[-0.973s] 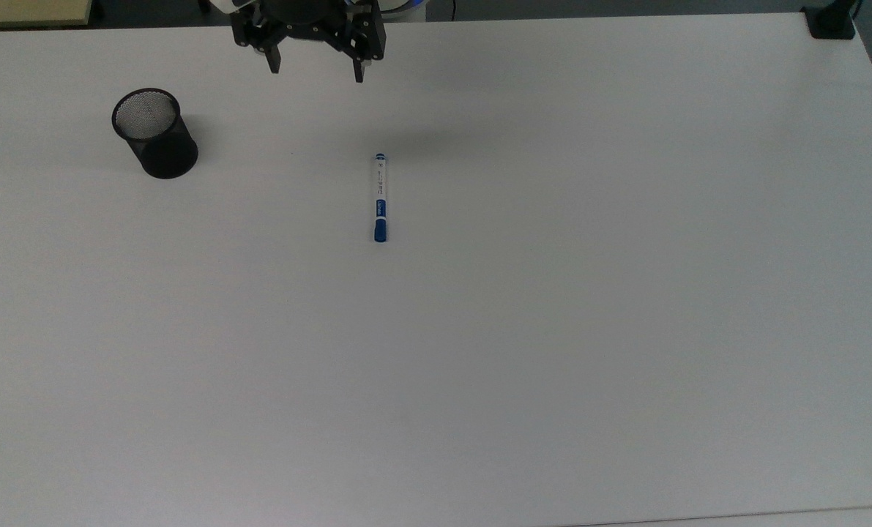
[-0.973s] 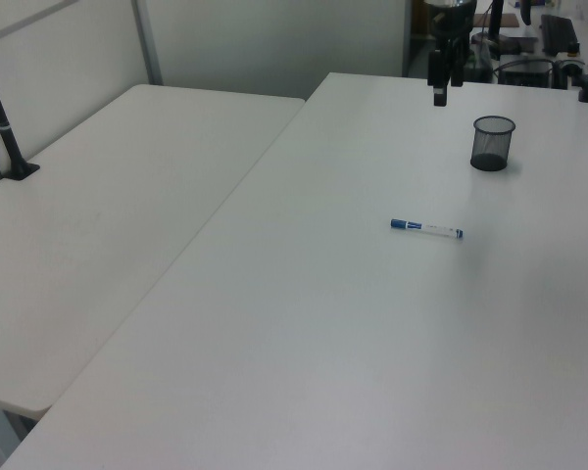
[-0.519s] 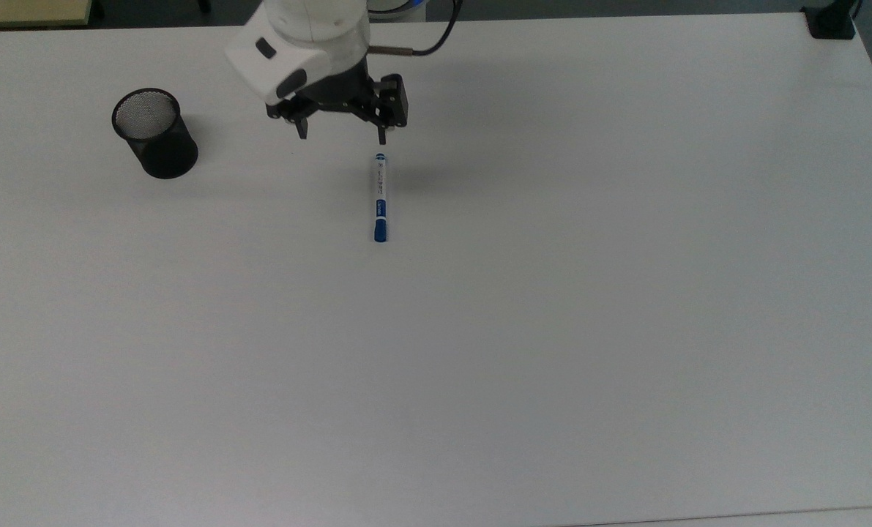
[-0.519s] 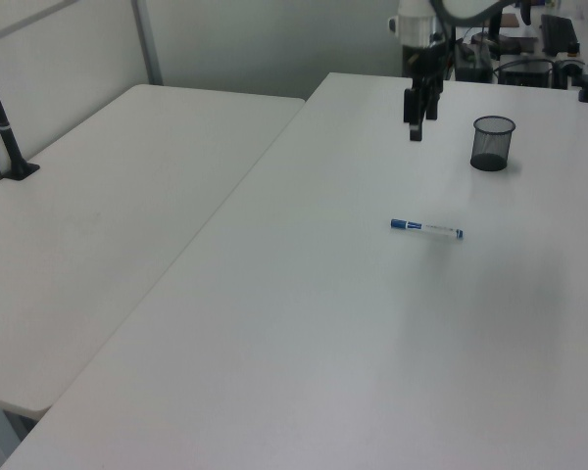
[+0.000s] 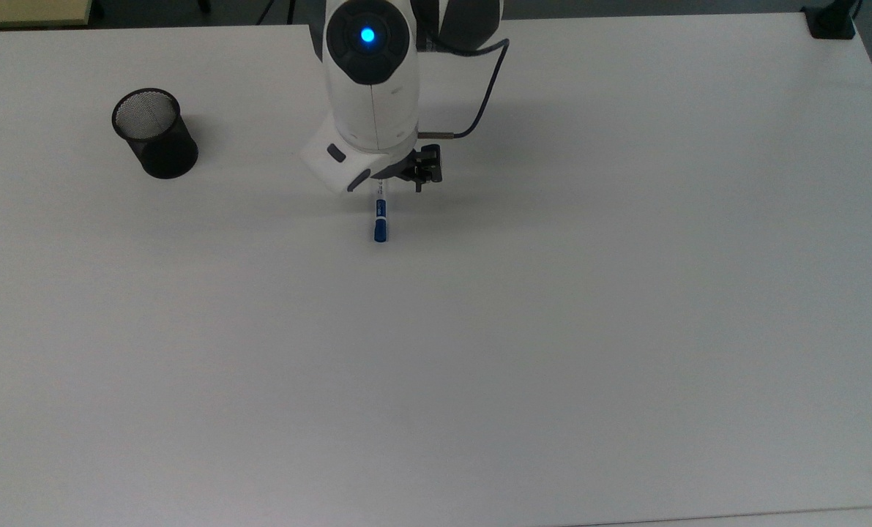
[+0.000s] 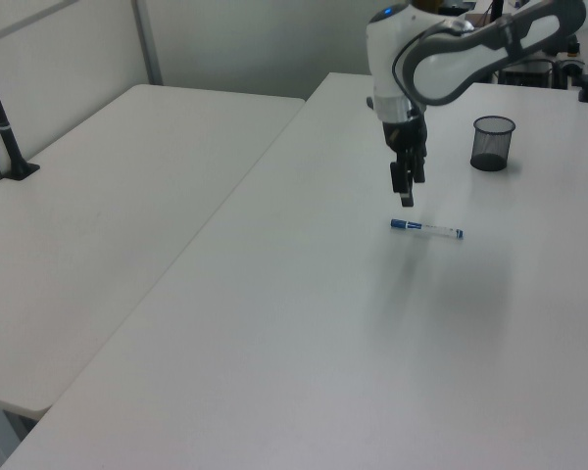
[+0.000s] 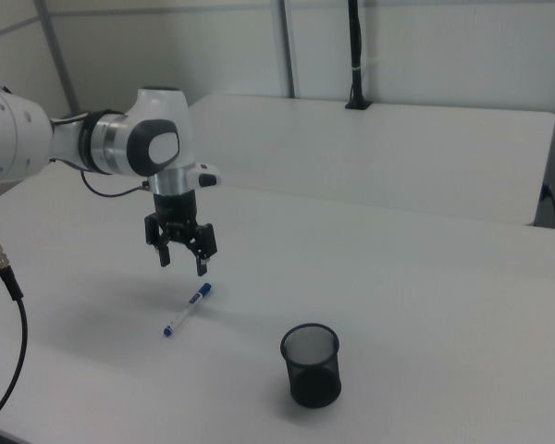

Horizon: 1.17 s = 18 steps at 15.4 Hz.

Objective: Insert the marker
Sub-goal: 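Move the open gripper over the blue-capped marker and lower it, then close the gripper on the marker and lift it off the table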

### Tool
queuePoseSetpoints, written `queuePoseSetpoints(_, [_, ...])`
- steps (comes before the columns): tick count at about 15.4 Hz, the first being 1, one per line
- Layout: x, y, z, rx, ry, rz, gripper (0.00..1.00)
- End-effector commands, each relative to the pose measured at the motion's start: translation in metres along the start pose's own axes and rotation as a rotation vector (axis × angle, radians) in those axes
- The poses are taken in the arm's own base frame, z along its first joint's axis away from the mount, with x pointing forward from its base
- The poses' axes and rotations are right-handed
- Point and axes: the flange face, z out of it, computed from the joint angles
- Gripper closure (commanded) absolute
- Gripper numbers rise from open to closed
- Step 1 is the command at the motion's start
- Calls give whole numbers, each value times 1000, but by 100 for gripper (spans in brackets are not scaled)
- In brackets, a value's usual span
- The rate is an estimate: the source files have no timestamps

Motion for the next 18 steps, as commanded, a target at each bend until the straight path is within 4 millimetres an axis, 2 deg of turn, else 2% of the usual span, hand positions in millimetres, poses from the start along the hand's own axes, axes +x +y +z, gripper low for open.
queuePoseSetpoints(1, [9, -9, 30, -21, 13, -8, 10])
queuePoseSetpoints(4, [17, -10, 47, -45, 20, 11, 13])
queuePoseSetpoints(7, [25, -14, 65, -59, 28, 12, 22])
queuePoseSetpoints(9, [27, -15, 67, -72, 43, 32, 29])
queuePoseSetpoints(15, [28, -15, 68, -86, 48, 25, 77])
queuePoseSetpoints(18, [28, -15, 67, -85, 50, 25, 91])
